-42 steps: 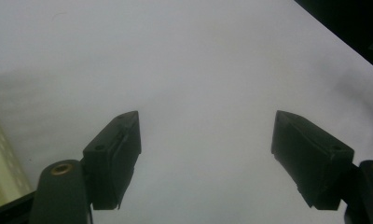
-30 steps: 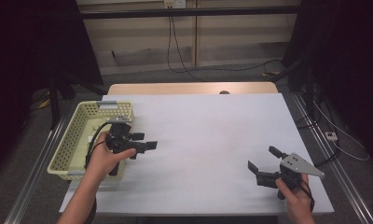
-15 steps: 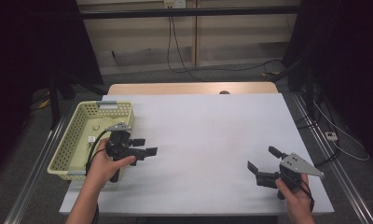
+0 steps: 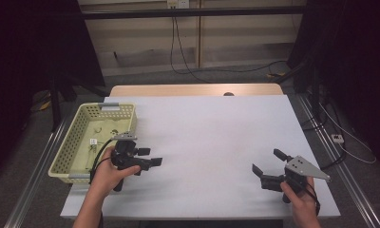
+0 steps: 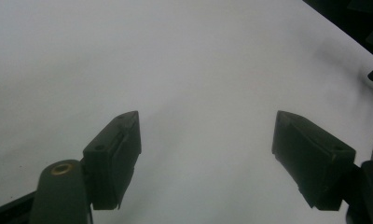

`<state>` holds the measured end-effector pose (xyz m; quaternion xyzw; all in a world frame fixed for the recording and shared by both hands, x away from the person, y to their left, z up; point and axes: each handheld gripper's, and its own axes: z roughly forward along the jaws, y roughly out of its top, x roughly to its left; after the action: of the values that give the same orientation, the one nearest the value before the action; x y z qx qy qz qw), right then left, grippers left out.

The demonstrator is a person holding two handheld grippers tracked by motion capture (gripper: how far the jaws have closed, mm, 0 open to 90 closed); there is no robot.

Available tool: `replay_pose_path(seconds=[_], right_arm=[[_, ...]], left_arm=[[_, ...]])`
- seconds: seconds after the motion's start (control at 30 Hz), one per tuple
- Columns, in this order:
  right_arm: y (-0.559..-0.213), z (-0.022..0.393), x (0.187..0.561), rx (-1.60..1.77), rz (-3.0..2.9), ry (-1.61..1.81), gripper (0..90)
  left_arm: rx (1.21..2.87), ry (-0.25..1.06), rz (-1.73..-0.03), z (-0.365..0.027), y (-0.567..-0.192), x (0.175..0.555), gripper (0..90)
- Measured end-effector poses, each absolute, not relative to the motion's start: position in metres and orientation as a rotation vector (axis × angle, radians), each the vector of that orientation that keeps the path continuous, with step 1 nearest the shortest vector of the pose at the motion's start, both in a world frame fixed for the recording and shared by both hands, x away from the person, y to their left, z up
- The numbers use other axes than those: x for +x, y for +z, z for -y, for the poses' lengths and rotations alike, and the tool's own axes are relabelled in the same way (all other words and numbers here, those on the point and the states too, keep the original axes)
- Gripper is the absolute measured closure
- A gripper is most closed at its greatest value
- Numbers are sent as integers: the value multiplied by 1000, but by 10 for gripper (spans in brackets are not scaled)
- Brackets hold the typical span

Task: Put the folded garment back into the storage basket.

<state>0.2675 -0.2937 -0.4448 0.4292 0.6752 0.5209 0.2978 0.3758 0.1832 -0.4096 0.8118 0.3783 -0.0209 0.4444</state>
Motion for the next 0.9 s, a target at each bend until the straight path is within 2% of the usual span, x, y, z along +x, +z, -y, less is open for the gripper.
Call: replay_pose_path(seconds=[0.9], right_arm=[[-446, 292, 268, 1126, -1818, 1384, 37]], left_arm=[[2028, -75, -902, -190, -412, 361, 223]])
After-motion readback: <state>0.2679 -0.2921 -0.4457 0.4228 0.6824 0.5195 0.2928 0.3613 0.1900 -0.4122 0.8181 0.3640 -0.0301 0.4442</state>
